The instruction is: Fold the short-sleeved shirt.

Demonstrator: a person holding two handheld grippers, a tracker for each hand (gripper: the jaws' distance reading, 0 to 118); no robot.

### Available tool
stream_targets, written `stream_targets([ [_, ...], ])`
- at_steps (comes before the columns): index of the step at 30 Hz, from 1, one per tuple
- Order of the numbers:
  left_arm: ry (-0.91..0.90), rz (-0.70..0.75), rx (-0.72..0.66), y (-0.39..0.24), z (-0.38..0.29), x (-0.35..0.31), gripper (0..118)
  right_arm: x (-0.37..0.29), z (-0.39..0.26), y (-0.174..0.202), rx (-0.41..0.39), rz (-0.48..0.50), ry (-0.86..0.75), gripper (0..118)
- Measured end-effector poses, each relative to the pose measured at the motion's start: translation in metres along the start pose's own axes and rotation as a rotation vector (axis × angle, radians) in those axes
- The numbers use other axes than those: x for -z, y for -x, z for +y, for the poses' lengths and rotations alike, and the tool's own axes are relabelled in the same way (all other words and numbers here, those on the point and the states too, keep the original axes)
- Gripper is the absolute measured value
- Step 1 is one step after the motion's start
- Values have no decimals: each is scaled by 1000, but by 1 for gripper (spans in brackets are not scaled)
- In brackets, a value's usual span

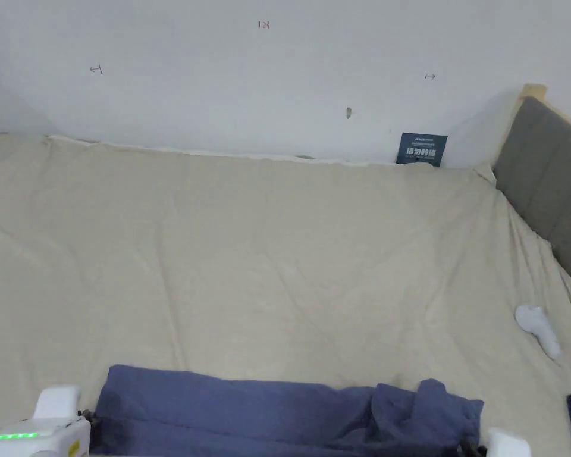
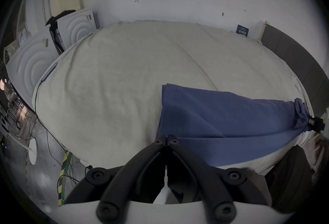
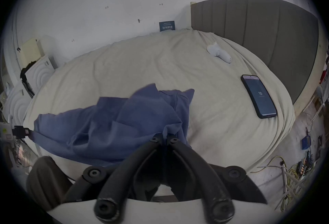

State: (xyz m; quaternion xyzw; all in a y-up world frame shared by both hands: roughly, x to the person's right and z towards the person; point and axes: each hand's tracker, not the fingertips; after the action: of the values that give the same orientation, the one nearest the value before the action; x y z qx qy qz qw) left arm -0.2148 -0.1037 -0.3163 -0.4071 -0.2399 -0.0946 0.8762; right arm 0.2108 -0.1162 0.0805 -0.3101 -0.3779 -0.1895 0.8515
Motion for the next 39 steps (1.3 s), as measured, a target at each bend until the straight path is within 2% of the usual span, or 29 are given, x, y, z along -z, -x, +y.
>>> stream_targets([
  [1,-38,19,-11,2,-1,4,1,-1,-2,3,-14,-20,-4,14],
  [2,-36,-12,-60,5,1,2,11,-3,-1,6,-28,-44,-6,36],
  [3,-35,-55,-91,10,3,1,55,-8,0,8,-28,-48,1,79],
  [4,-30,-91,-109,15,3,-1,97,-14,1,10,-25,-59,-10,101],
  [5,-46,-61,-100,15,1,-4,118,-24,4,11,-12,-49,-82,109],
  [6,-139,-50,-109,19,3,-12,115,-34,8,13,-8,-35,-139,109],
  [7,-137,-8,-120,23,5,-15,116,-40,14,13,-10,-44,-170,109],
  [9,-217,-61,-138,29,7,-24,117,-53,25,21,-57,-35,-230,109],
  [11,-244,-53,-147,33,11,-26,117,-61,35,30,-103,-4,-262,109],
  [13,-221,-8,-150,26,15,-33,118,-70,42,39,-157,54,-306,107],
  [14,-170,-23,-144,27,15,-30,118,-74,45,43,-172,95,-316,101],
  [15,-136,-60,-131,29,15,-26,110,-77,49,47,-170,152,-314,77],
  [16,-127,-62,-102,29,14,-23,90,-80,53,51,-159,181,-308,48],
  [17,-137,-46,-79,21,14,-26,57,-82,55,57,-162,173,-309,11],
  [18,-134,-29,-55,18,14,-25,5,-82,57,64,-176,161,-314,0],
  [19,-128,-15,-36,15,14,-22,0,-82,58,71,-207,148,-344,0],
  [21,-135,-32,-47,17,15,-15,0,-79,62,76,-211,199,-315,0],
  [22,-120,-91,-77,18,17,-11,0,-77,64,81,-211,197,-311,0],
  [25,-135,-68,-82,21,21,1,0,-76,65,89,-228,196,-303,0],
  [27,-119,-125,-133,25,25,10,0,-74,65,90,-225,202,-302,0],
  [29,-92,-130,-139,28,28,22,2,-73,66,89,-197,194,-287,0],
  [30,-62,-95,-132,26,30,29,23,-72,67,86,-142,200,-278,0],
  [32,-15,-81,-116,23,30,44,79,-76,71,80,-60,270,-304,0],
  [33,8,-83,-108,21,28,49,107,-78,72,78,-49,276,-308,0],
  [34,5,-92,-99,18,27,53,114,-79,74,79,-66,253,-304,0],
  [36,7,-77,-74,11,24,62,114,-84,78,78,-100,226,-306,0],
  [39,43,2,-77,-7,17,75,114,-88,81,73,-106,230,-315,0],
])
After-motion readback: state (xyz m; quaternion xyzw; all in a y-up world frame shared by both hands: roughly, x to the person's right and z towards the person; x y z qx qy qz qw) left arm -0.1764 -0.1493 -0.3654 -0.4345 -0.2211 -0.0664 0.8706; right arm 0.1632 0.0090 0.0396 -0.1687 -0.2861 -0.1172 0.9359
